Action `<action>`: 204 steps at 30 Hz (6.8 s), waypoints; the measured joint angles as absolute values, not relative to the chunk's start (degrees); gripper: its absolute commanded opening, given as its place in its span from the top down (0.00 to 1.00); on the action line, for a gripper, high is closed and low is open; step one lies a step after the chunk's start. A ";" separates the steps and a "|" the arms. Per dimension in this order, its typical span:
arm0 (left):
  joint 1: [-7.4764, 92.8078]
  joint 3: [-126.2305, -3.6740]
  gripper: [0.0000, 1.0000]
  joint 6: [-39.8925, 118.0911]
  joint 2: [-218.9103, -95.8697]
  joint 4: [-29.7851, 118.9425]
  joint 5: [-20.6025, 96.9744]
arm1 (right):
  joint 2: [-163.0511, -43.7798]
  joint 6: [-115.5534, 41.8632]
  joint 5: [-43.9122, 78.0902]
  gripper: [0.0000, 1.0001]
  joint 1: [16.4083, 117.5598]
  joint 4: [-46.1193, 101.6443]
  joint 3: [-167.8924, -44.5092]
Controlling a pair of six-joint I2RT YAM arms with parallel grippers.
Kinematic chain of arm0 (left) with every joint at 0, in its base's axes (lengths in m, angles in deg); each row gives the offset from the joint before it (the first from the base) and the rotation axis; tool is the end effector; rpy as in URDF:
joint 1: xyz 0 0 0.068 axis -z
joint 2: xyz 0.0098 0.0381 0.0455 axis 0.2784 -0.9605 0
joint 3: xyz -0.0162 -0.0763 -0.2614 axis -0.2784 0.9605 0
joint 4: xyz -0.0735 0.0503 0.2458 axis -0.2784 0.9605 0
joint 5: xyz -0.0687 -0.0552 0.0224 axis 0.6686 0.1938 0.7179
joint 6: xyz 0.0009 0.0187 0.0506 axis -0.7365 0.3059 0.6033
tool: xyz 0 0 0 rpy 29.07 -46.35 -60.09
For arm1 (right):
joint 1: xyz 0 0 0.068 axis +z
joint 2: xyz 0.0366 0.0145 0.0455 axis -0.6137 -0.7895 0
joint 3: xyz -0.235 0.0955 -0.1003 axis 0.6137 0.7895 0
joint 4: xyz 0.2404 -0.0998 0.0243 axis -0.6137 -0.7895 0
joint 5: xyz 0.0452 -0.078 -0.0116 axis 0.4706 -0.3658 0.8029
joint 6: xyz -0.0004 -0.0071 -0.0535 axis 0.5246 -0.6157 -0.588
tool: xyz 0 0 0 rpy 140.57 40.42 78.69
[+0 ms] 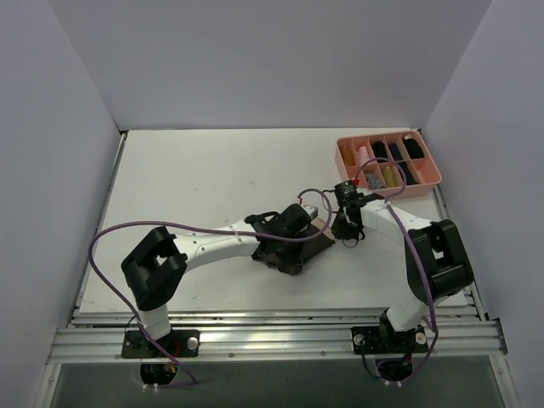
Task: Roll the underwear
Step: Fold the underwear
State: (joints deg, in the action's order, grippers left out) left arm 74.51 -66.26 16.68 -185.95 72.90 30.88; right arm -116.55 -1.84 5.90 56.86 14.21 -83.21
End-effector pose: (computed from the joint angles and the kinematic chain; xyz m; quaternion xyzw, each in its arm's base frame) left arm 0.2017 -0.3284 0.2055 0.2043 0.9360 -0.2122 0.1926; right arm 0.3072 0.1034 0.1685 0.1979 0.9345 0.1236 0.2690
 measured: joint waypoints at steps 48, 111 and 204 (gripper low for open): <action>66.58 -32.81 0.95 -12.63 -176.61 23.72 55.51 | -134.76 -11.93 1.07 1.00 67.62 -22.60 -124.72; 48.31 -45.73 0.92 -6.16 -191.02 36.05 55.38 | -137.53 -2.73 2.46 1.00 78.02 -16.35 -123.99; 35.48 -44.59 0.97 1.29 -187.28 51.83 61.54 | -136.99 2.21 5.00 1.00 85.54 3.41 -119.95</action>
